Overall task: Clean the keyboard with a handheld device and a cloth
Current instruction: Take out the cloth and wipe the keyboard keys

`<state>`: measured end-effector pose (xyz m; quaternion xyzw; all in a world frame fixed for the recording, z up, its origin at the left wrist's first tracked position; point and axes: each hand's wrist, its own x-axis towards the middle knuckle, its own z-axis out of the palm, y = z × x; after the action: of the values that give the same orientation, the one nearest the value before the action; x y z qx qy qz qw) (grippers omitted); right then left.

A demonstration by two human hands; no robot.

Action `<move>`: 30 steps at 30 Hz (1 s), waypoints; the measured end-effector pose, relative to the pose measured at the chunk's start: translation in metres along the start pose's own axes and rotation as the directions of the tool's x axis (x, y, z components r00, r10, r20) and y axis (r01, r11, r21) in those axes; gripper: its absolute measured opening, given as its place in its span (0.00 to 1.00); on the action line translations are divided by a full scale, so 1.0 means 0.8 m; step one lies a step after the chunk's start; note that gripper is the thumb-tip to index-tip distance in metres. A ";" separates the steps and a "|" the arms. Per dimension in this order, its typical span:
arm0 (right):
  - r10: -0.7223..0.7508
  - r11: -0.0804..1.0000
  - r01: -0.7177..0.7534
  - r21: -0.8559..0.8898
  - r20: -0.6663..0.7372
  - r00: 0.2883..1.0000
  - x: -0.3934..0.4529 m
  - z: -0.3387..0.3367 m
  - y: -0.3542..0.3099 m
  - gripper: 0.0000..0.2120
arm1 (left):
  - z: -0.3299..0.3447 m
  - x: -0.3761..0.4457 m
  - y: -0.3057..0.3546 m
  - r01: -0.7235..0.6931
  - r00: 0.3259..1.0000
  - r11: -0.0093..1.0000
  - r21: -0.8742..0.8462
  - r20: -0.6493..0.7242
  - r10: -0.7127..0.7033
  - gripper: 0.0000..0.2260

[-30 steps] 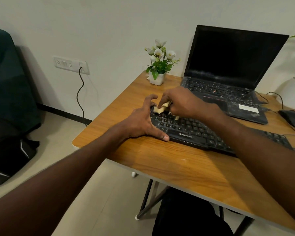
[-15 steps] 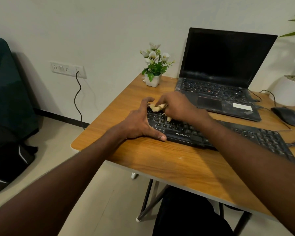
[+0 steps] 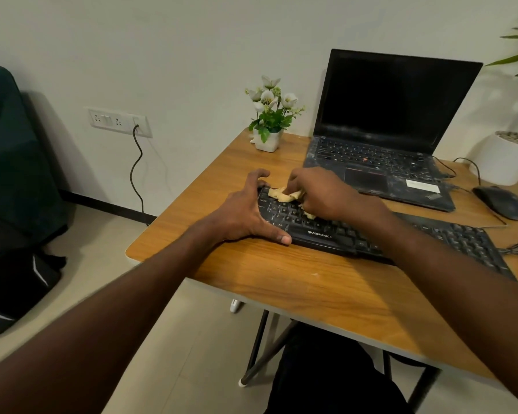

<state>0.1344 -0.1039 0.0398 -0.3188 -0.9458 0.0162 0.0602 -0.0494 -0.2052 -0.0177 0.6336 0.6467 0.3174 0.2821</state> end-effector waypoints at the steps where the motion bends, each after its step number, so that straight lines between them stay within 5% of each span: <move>1: -0.017 0.999 0.018 -0.033 0.018 1.000 -0.003 -0.005 0.005 0.20 | 0.000 -0.001 0.000 -0.005 1.000 1.000 -0.001 -0.002 0.005 0.65; 4: -0.027 0.996 0.035 -0.079 0.091 0.995 -0.005 -0.024 0.011 0.18 | 0.000 -0.001 0.001 -0.007 1.000 1.000 0.009 -0.005 0.008 0.64; 9: -0.007 0.999 0.010 0.052 -0.054 0.999 0.008 -0.012 -0.016 0.18 | 0.002 -0.001 -0.001 -0.008 1.000 0.999 0.039 -0.013 0.009 0.64; 15: -0.066 0.993 0.063 0.101 0.026 0.998 -0.017 -0.013 0.002 0.18 | 0.000 0.000 -0.003 -0.021 1.000 0.999 0.034 -0.006 0.021 0.63; 20: 0.039 0.983 -0.044 0.178 0.033 0.999 -0.001 -0.039 0.007 0.11 | 0.000 0.001 -0.002 -0.026 1.000 0.999 0.019 -0.002 0.026 0.60; 24: 0.168 0.861 -0.169 0.480 0.046 0.985 0.002 -0.022 0.001 0.10 | 0.000 0.000 -0.002 -0.018 1.000 1.000 0.023 -0.001 0.018 0.60; 26: 0.185 0.882 -0.205 0.424 0.089 0.979 0.001 -0.016 0.003 0.09 | 0.000 0.000 -0.002 -0.027 1.000 0.999 0.039 -0.004 0.027 0.60; 30: 0.172 0.984 -0.176 0.020 0.147 0.974 -0.001 -0.039 0.006 0.12 | 0.001 0.001 -0.004 -0.016 1.000 0.999 0.038 -0.012 0.017 0.61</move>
<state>0.1418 -0.1006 0.0701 -0.3973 -0.9157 0.0602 -0.0049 -0.0507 -0.2042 -0.0208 0.6421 0.6490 0.3114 0.2636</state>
